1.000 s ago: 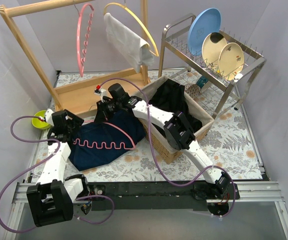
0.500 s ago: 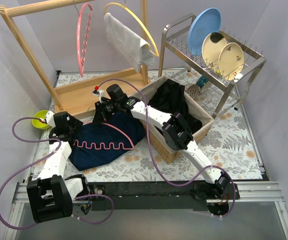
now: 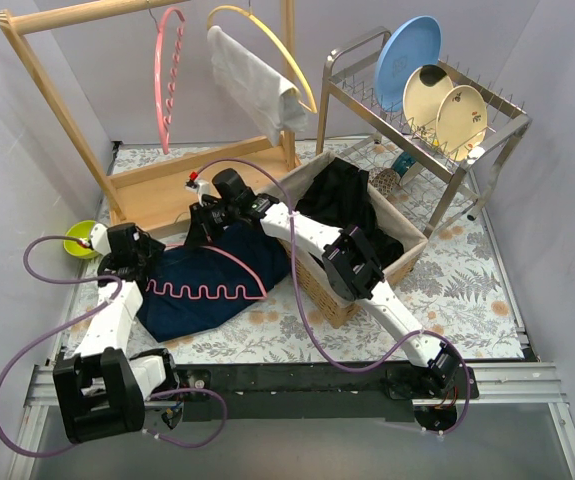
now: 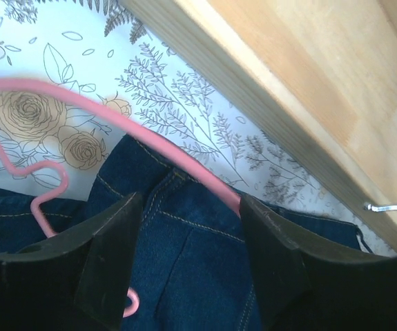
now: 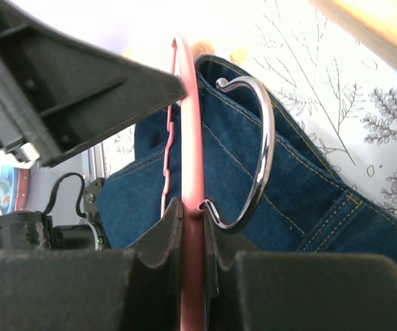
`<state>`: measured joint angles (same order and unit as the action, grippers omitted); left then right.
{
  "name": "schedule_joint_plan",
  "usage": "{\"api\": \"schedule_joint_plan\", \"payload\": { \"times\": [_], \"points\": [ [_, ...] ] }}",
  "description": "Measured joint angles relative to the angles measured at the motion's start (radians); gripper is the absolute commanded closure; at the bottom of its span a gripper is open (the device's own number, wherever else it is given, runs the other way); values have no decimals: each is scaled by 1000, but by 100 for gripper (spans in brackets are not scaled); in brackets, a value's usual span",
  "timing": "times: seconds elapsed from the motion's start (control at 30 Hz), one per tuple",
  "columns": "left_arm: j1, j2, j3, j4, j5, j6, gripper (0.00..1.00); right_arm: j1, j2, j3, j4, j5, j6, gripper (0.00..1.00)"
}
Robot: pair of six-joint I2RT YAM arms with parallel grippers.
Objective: Place the skirt on the hanger
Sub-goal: Place skirt on hanger
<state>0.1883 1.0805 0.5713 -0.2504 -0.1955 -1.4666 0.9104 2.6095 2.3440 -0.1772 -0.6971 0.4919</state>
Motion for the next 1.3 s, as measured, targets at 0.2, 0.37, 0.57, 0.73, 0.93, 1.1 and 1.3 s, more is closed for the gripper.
{"api": "schedule_joint_plan", "payload": {
  "times": [0.2, 0.37, 0.57, 0.73, 0.93, 1.1, 1.3],
  "points": [
    [0, -153, 0, -59, -1, 3, 39, -25, 1, 42, 30, 3, 14, 99],
    [0, -220, -4, -98, -6, -8, 37, -47, 0, 53, 53, 7, 26, 99],
    [0, -153, -9, -85, 5, -3, 40, -47, 1, 55, 55, 4, 29, 99],
    [0, -22, -9, -56, 42, 12, 40, -45, 1, 48, 62, -9, 28, 99],
    [7, 14, -7, -33, 44, 38, 39, -43, 1, 48, 72, -14, 29, 99],
    [13, 18, 1, -28, 70, 69, 40, -39, 1, 47, 75, -15, 29, 99],
    [21, -81, 27, -101, 95, 100, 39, -41, 1, 47, 84, -19, 29, 99]
  ]
}}
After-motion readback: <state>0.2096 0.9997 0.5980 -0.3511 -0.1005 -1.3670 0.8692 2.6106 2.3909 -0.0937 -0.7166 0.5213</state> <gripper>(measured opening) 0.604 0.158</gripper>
